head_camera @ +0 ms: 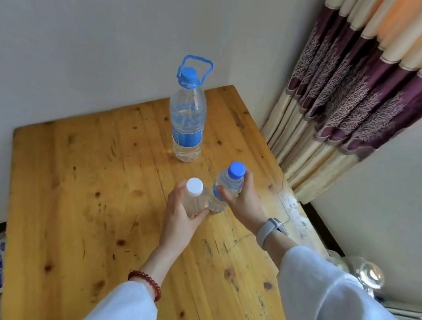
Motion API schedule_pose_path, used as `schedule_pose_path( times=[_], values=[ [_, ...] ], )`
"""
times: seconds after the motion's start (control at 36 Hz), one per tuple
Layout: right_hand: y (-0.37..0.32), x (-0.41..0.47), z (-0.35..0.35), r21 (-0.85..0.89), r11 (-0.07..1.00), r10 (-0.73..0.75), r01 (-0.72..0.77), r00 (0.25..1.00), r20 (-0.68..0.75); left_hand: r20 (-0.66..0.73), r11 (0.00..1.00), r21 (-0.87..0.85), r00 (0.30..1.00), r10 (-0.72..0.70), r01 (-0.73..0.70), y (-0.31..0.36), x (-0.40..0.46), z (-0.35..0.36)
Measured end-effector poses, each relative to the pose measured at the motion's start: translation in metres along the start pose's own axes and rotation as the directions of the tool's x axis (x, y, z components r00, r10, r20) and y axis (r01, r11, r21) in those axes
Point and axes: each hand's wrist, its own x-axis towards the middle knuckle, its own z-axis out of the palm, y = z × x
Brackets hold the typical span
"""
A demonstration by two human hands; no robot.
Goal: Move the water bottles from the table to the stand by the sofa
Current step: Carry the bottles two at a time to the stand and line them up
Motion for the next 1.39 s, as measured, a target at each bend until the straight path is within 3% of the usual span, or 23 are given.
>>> schedule_pose_path(
  times=[0.11,0.33,0.44,0.58,0.75,0.86,0.89,1.0,1.11,1.19,1.31,1.39],
  values=[
    [0.009,-0.006,-0.008,0.033,0.999,0.002,-0.001,1.0,-0.025,0.041,0.997,0.05,0.998,0.056,-0.058,-0.001,0.013,0.002],
    [0.038,-0.074,-0.046,0.142,0.988,0.096,-0.063,0.966,-0.241,0.198,0.988,0.131,0.979,0.052,-0.079,0.025,0.0,0.017],
    [0.052,-0.143,-0.086,0.089,0.993,0.11,-0.08,0.896,-0.431,0.358,0.983,0.095,0.926,0.116,-0.16,0.055,-0.034,0.048],
    [0.08,-0.256,-0.144,0.228,0.967,0.228,-0.116,0.795,-0.562,0.562,0.945,0.079,0.797,0.22,-0.317,0.11,-0.113,0.106],
    [0.117,-0.436,-0.199,0.225,0.956,0.295,-0.19,0.584,-0.756,0.752,0.849,-0.102,0.519,0.407,-0.518,0.172,-0.265,0.173],
    [0.146,-0.571,-0.215,0.275,0.927,0.359,-0.256,0.39,-0.848,0.821,0.797,-0.251,0.315,0.475,-0.549,0.202,-0.393,0.21],
    [0.148,-0.584,-0.216,0.282,0.923,0.365,-0.263,0.363,-0.857,0.841,0.806,-0.252,0.291,0.457,-0.536,0.204,-0.406,0.213],
    [0.162,-0.719,-0.219,0.347,0.886,0.387,-0.308,0.081,-0.918,0.865,0.762,-0.404,0.059,0.498,-0.506,0.222,-0.538,0.238],
    [0.169,-0.856,-0.207,0.495,0.826,0.446,-0.27,-0.226,-0.866,0.835,0.722,-0.549,-0.252,0.489,-0.42,0.242,-0.682,0.25],
    [0.171,-0.939,-0.193,0.521,0.812,0.404,-0.263,-0.391,-0.827,0.778,0.693,-0.617,-0.423,0.465,-0.373,0.249,-0.777,0.258],
    [0.182,-1.036,-0.174,0.556,0.786,0.316,-0.272,-0.595,-0.739,0.676,0.635,-0.696,-0.606,0.42,-0.336,0.254,-0.902,0.267],
    [0.198,-1.109,-0.164,0.618,0.741,0.288,-0.264,-0.706,-0.647,0.594,0.596,-0.747,-0.698,0.4,-0.294,0.256,-0.996,0.27]
  ],
)
